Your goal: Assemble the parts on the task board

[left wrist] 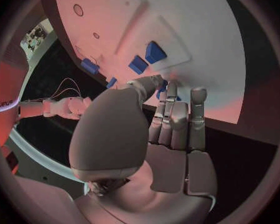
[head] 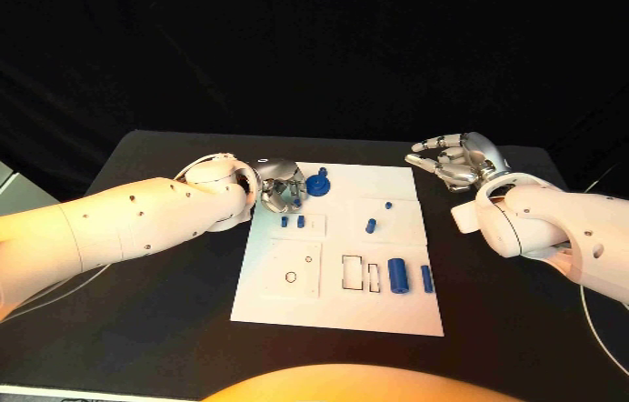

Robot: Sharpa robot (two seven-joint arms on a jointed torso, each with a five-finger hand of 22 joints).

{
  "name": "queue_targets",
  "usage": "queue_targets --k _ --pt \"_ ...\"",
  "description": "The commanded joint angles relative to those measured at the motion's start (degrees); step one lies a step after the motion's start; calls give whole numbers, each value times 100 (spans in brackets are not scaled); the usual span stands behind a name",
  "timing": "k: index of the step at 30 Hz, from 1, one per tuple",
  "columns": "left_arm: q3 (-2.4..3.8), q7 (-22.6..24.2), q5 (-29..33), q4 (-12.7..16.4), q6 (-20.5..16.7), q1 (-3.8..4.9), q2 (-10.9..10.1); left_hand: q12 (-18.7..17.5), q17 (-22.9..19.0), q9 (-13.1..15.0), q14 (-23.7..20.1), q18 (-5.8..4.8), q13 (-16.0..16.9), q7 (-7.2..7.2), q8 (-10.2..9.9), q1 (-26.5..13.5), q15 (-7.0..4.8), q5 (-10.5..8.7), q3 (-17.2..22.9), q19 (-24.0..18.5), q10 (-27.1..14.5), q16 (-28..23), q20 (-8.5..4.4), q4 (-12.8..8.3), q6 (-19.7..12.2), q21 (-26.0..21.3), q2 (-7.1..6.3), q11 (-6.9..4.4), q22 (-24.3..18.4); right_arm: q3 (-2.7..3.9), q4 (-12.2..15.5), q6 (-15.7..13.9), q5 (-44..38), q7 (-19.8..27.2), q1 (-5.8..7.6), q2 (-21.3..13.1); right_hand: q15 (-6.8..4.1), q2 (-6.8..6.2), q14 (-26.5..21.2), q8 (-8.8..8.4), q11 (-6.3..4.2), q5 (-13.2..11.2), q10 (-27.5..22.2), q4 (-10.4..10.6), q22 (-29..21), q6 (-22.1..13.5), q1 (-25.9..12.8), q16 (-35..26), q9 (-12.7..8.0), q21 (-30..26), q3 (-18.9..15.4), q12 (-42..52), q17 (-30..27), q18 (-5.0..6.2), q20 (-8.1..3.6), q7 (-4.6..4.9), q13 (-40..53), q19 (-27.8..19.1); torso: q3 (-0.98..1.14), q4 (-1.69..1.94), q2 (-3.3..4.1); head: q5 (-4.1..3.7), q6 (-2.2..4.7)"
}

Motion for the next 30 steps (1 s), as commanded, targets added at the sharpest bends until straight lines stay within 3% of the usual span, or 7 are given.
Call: queue_targets --k 1,16,21,26,28,29,30 --pt "2 6 42 14 -7 0 -9 -41 -44 -16 -51 -21 16 -16 -59 -79 19 -1 3 -50 -73 -18 20 -9 -91 -41 -31 29 -17 1 2 38 -50 56 -4 0 -32 0 439 24 -18 11 -29 -19 1391 -48 55 -35 8 -18 -28 -26 858 30 -19 -8 744 467 1 -2 -2 -3 11" --pt "3 -128 -8 16 259 0 -80 -145 -1131 -103 -797 66 73 -207 -335 -113 305 9 -699 -465 -1155 -177 267 61 -452 -581 0 346 -363 1 -24 83 -109 -9 -4 -14 -43 -23 300 42 -24 12 -685 3 1155 -122 82 -352 6 -623 -51 -1030 418 161 -25 -9 -9 205 -4 1 -1 -12 -6" --pt "5 -152 -1 3 120 0 -147 -29 -1268 -137 -850 76 67 -208 -385 100 364 24 -1142 -472 -1492 -132 324 160 -514 -636 149 411 -408 1 -55 237 -407 -96 -5 -14 -88 -8 206 127 -69 11 -1930 10 938 -126 242 -671 28 -1158 25 -3654 69 260 -72 -52 -2079 18 -4 -2 -4 -9 3" --pt "80 -66 402 -82 -140 2 -296 147 -1232 -131 -758 69 72 -91 -322 275 331 37 -1039 -373 -1398 -95 311 195 -365 -553 247 378 -365 2 -114 735 -1239 -317 -5 -7 -88 -98 156 143 -68 14 -1979 5 878 -6 843 -890 7 -1344 633 -5474 -156 288 -100 -18 -3698 -13 2 -3 -6 -19 18" --pt "125 36 862 -131 -266 13 -377 250 -1447 -119 -857 89 72 22 -236 326 293 41 -870 -450 -1296 -153 285 210 -192 -622 224 350 -415 2 -148 977 -1752 -407 -5 2 -73 -217 168 135 -28 19 -1967 15 896 91 893 -913 -11 -1324 914 -6008 -198 278 -72 -13 -4215 8 7 -2 -12 -47 27" --pt "144 115 1230 -162 -320 26 -424 394 -2147 -118 -1282 132 80 56 -155 337 252 48 -605 -683 -1186 -416 245 243 -64 -837 170 308 -549 3 -166 1104 -2062 -459 -5 7 -54 -278 176 134 -8 21 -2012 12 905 140 905 -914 -17 -1311 1037 -6260 -205 275 -61 -13 -4448 18 8 0 -12 -61 36" --pt "160 202 1657 -194 -353 43 -473 458 -2241 -113 -1332 138 92 102 -119 359 233 48 -506 -698 -1124 -468 225 232 -11 -846 164 279 -552 4 -182 1229 -2388 -515 -5 13 -40 -337 198 125 5 16 -1977 16 929 177 883 -876 -26 -1262 1162 -6469 -166 266 -50 -9 -4674 42 9 0 -13 -67 38"
